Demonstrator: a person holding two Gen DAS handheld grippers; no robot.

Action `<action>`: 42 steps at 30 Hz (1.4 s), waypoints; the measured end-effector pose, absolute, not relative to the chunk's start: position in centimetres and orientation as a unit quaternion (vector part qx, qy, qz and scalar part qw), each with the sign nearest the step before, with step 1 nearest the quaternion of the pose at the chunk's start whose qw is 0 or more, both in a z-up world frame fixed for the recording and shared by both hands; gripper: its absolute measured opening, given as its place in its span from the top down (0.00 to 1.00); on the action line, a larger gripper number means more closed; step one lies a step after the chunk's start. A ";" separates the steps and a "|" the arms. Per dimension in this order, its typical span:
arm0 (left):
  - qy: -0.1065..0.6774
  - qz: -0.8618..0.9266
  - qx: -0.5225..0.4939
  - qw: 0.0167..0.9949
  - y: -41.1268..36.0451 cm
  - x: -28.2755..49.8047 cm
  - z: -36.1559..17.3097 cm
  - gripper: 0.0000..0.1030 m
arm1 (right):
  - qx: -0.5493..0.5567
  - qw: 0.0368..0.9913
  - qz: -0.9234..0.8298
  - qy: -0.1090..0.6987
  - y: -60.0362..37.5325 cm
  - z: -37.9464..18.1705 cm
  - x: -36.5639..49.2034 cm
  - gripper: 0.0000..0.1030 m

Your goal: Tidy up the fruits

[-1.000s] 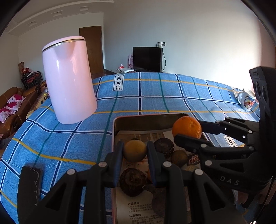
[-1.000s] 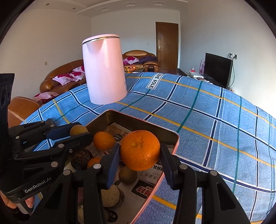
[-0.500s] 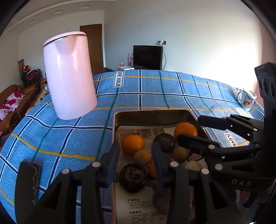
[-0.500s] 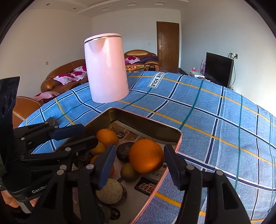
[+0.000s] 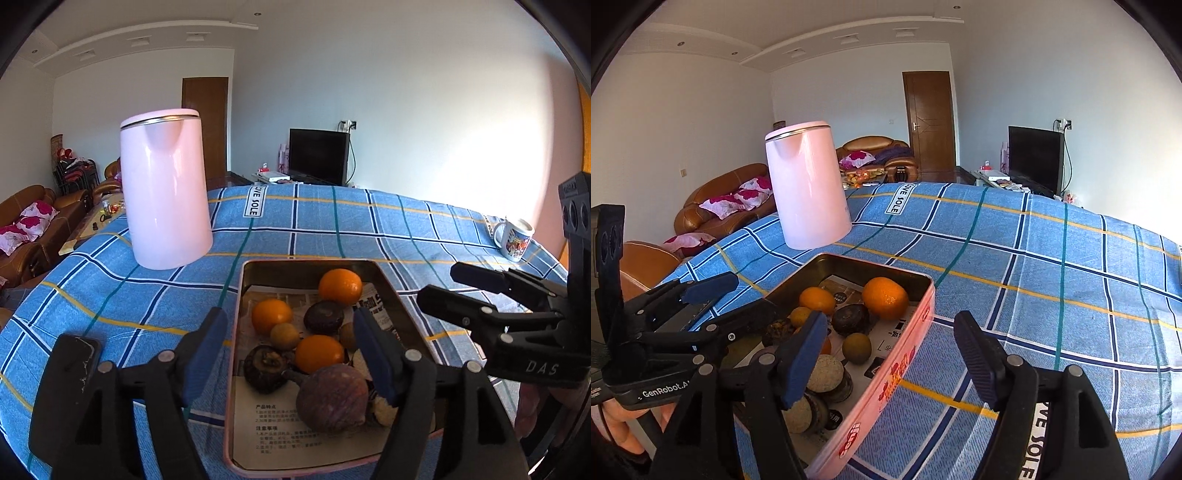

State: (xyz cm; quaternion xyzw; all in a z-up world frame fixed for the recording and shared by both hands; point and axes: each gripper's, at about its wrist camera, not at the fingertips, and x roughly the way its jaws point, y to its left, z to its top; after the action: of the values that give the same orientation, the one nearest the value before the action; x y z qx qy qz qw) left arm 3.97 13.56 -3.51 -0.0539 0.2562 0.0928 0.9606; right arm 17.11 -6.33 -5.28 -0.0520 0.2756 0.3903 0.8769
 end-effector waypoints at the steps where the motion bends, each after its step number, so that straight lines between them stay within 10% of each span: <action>1: 0.254 0.093 -0.054 0.961 13.4 3.8 -3.5 0.29 | -0.051 0.878 0.390 0.272 -6.6 -5.1 16.8 0.29; 26: 0.239 0.088 -0.055 0.965 11.8 2.5 -3.0 0.27 | -0.050 0.889 0.393 0.232 -9.3 -3.5 13.4 0.28; 42: 0.230 0.092 -0.049 0.967 10.9 2.1 -2.6 0.07 | -0.042 0.894 0.389 0.219 -10.8 -3.2 12.4 0.27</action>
State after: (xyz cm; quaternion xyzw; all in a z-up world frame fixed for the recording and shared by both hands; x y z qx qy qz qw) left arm 2.06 10.93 -2.64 -0.0489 0.2305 0.0919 0.9675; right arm 12.41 -10.76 -3.23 -0.0418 0.2193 0.3888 0.8939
